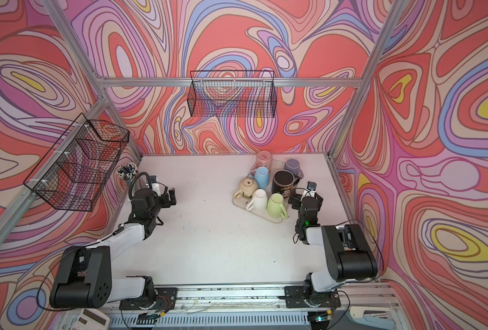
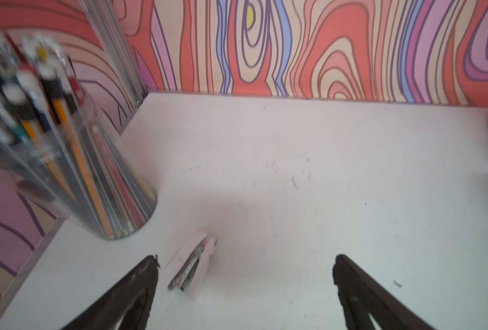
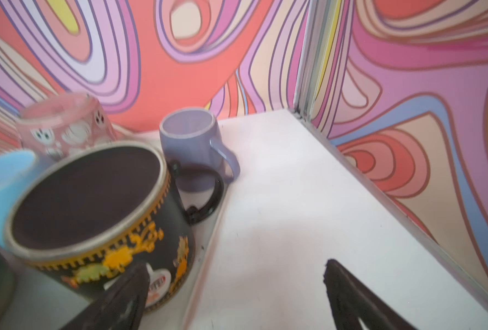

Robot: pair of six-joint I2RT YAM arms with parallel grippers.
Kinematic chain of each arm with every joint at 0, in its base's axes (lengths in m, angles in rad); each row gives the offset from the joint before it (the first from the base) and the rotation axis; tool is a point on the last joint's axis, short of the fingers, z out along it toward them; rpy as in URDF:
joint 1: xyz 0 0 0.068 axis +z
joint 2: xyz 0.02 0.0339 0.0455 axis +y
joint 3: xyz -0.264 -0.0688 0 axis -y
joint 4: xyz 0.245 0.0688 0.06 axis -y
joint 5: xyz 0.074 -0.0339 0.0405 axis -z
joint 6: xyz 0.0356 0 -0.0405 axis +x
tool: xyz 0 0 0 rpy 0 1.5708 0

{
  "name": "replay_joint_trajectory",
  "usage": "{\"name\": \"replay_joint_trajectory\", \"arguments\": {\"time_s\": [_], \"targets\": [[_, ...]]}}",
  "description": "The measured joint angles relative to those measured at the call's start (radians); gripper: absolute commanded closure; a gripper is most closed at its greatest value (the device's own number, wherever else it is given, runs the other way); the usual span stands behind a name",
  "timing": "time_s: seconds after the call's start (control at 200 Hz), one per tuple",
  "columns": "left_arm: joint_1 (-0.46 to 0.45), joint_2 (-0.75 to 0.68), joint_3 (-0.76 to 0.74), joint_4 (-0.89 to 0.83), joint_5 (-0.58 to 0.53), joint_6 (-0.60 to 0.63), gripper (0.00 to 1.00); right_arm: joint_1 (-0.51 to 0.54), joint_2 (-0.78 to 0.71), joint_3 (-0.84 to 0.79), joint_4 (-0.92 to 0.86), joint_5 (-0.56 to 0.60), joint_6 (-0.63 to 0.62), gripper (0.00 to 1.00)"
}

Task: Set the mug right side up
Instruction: 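Move left gripper to the tray's near edge while right gripper approaches black mug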

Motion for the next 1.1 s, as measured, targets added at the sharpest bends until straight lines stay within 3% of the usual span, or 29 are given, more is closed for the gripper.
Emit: {"name": "replay_joint_trajectory", "arguments": {"time_s": [0.235,0.386,0.551,0.766,1.102], "targets": [[-0.017,-0.066,0.264,-0.331,0.118,-0.172,0.23,0.000,-0.196,0.204,-0.425,-0.107,0.129,0.09],[-0.138,-0.129,0.274,-0.459,0.129,-0.238,0.26,0.000,-0.238,0.341,-0.688,-0.197,0.183,0.12],[-0.262,-0.147,0.275,-0.527,0.126,-0.294,0.33,0.000,-0.270,0.363,-0.859,-0.275,0.262,0.18],[-0.304,-0.043,0.354,-0.578,0.152,-0.319,0.45,-0.037,-0.286,0.330,-0.929,-0.375,0.378,0.31],[-0.307,0.376,0.707,-0.669,0.308,-0.283,0.57,-0.236,-0.106,0.256,-0.840,-0.574,0.520,0.49]]}}
